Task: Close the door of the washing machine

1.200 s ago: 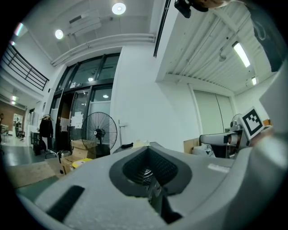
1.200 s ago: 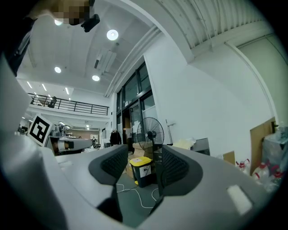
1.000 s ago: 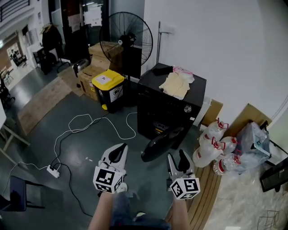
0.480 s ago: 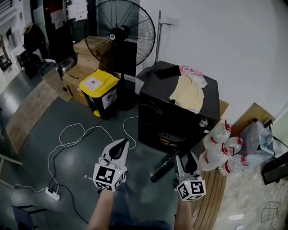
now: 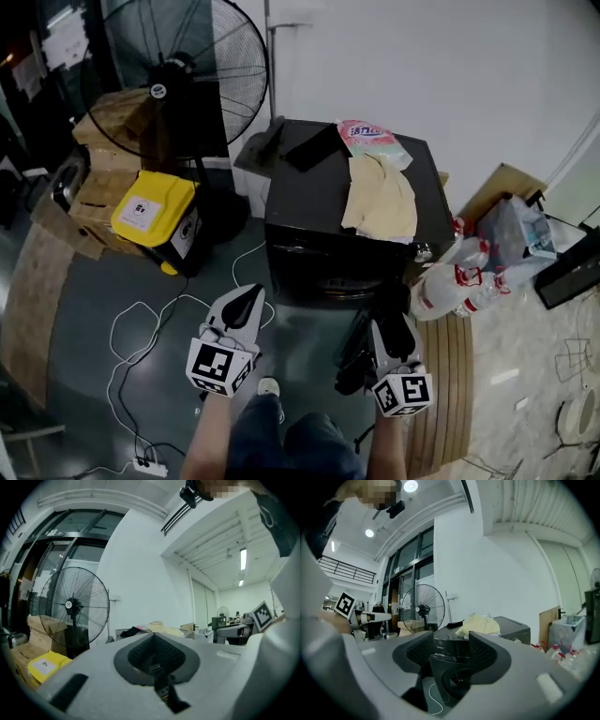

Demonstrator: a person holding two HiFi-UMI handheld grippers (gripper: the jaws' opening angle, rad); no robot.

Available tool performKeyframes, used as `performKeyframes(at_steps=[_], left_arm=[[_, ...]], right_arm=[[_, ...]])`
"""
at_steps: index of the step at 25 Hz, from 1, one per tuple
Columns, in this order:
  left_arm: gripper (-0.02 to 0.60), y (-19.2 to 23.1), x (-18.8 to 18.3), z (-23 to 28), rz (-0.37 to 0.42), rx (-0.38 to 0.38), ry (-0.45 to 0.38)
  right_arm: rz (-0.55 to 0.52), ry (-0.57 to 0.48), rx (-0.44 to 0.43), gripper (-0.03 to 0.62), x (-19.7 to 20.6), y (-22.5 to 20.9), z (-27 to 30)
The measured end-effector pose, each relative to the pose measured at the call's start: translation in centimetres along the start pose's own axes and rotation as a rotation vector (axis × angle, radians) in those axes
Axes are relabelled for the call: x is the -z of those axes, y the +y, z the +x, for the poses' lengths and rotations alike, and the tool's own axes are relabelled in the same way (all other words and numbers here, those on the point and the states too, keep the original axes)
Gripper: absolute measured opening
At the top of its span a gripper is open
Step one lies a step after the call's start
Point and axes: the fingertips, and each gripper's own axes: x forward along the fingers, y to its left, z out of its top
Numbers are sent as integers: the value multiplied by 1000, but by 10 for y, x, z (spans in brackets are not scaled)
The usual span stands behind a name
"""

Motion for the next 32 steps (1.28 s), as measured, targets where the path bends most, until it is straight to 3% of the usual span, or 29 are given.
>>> performKeyframes(at_steps=[10, 15, 19, 25, 32], left_arm=[[0, -29, 41, 73, -17, 194, 63], [0, -57, 93, 96, -62, 278, 133], [0, -84, 157, 108, -70, 343, 203], [0, -113, 227, 107, -73, 393, 241], [0, -117, 245, 107, -77, 392, 237]], right_arm=[[50, 122, 245, 227, 70, -70, -42], [139, 233, 332, 227, 146, -76, -75], [216, 335, 398, 227, 231, -75, -108], [284, 452, 409, 212, 339, -63, -137], [288, 522, 433, 173, 382, -74, -132]])
